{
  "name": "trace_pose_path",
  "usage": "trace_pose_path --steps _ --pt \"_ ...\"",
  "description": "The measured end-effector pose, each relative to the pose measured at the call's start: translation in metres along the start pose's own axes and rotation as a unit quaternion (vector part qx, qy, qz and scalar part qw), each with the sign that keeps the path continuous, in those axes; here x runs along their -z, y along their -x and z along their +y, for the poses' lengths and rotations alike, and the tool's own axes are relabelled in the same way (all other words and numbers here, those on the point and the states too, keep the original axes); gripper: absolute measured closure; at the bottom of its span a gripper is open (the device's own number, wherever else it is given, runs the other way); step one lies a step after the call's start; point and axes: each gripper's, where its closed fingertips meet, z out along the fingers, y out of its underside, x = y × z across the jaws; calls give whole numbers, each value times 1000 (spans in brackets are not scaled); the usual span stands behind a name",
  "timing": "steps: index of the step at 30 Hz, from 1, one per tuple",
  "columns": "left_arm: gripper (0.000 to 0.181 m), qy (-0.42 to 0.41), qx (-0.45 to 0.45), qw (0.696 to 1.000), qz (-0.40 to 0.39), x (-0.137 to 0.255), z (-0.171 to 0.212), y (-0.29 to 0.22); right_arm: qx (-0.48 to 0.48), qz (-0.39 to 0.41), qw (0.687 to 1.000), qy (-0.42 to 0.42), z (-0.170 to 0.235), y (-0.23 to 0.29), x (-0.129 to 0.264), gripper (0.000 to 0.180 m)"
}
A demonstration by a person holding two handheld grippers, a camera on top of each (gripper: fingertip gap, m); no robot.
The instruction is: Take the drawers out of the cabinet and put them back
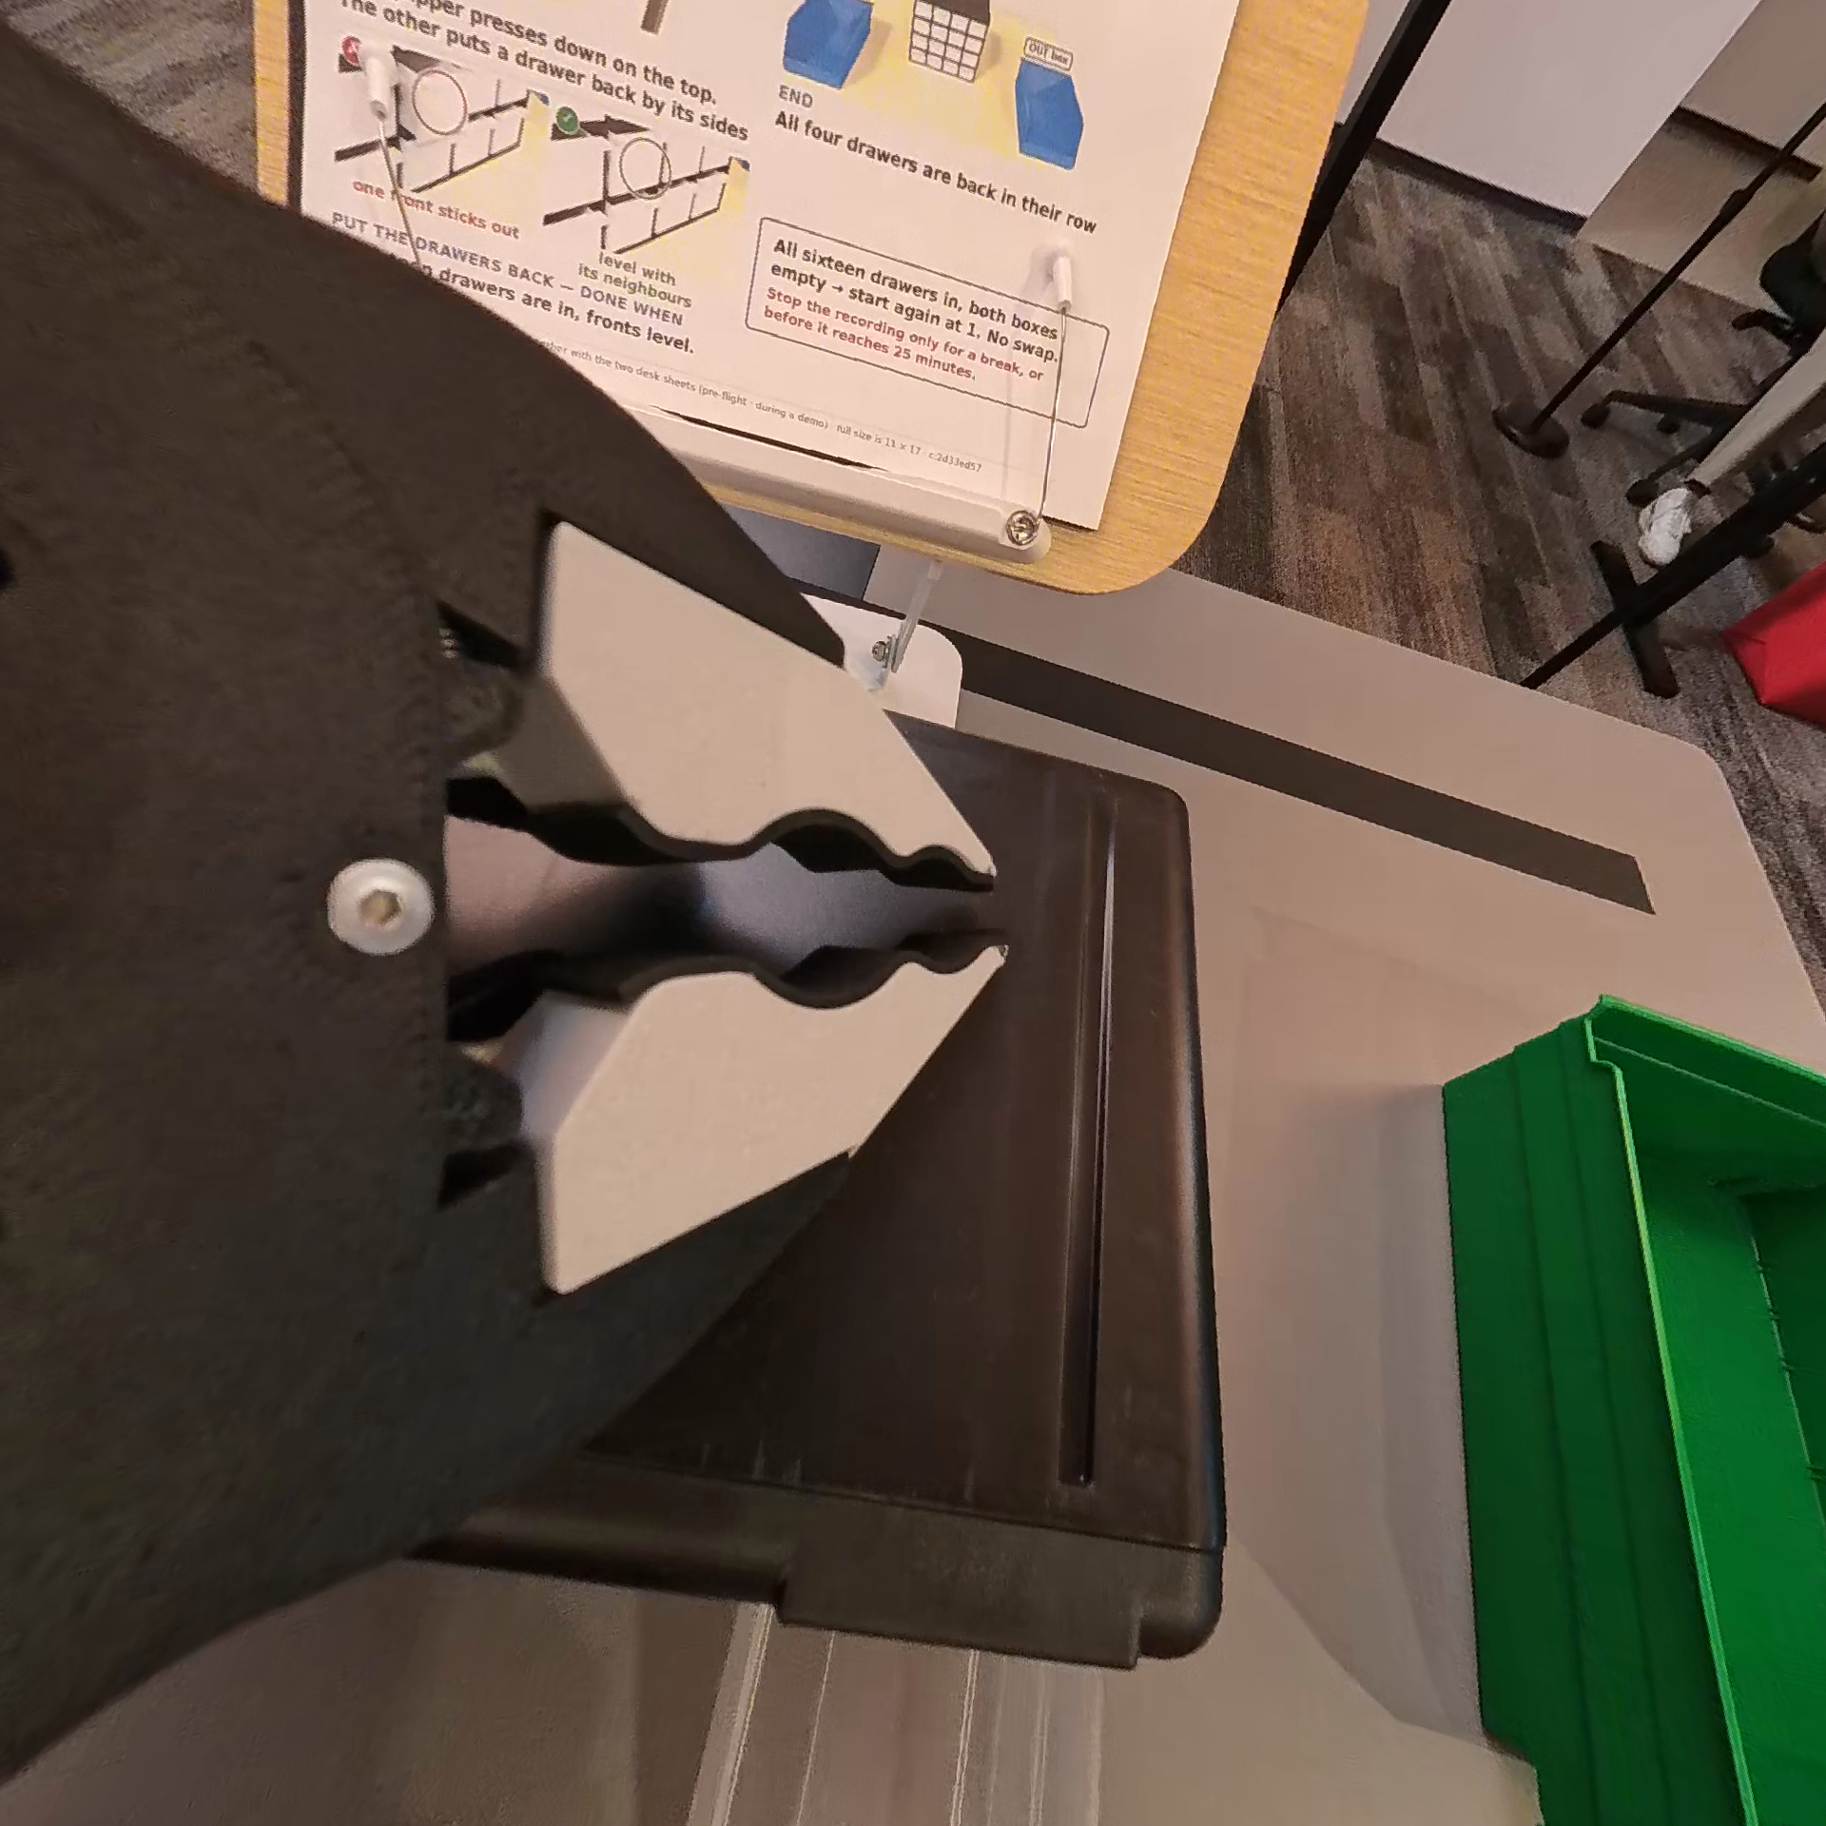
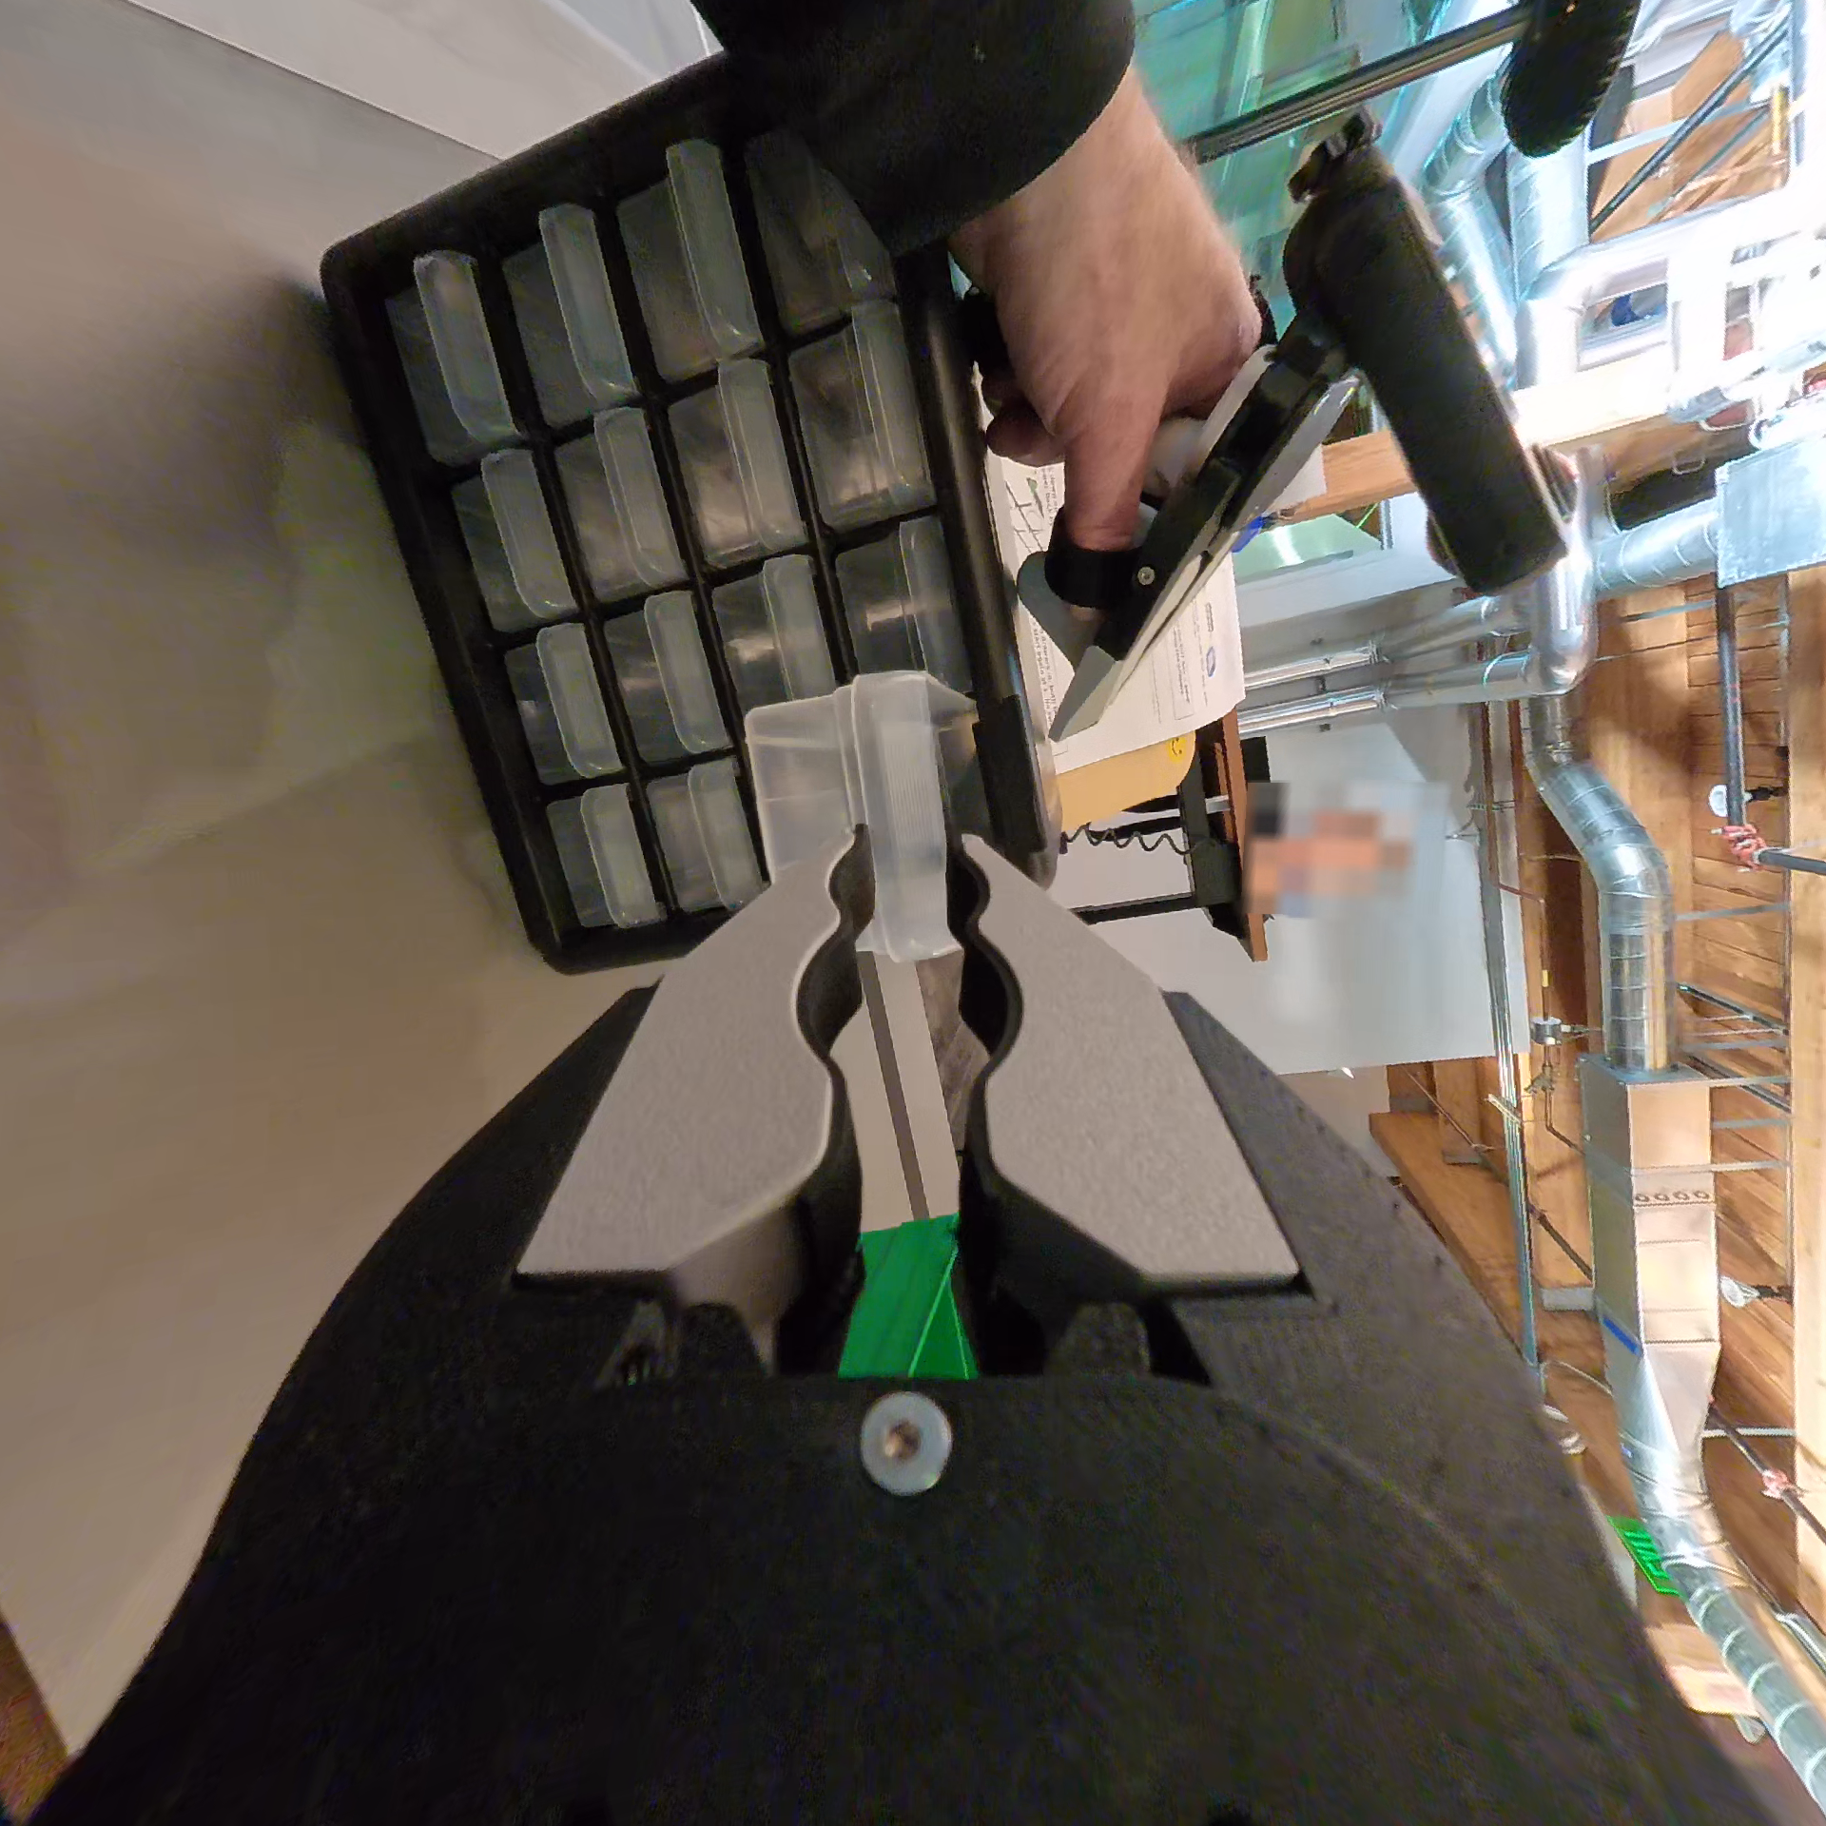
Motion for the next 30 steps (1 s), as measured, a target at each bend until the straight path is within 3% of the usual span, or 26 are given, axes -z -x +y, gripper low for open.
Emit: trace_pose_path --steps 10,15,23,30 --pt "175 1 -3 1000 -4 0 0 0 -8 2 1000 6 0 -6 15 169" --pt "178 5 -8 1000 -15 -2 0 3 -24 -18 1000 8 24 -19 9 168" --pt "179 6 -7 1000 -16 -2 0 3 -2 -32 999 7 3 -8 22 179" --pt "179 6 -10 1000 -20 -2 0 3 -55 -27 997 45 35 -18 31 180"
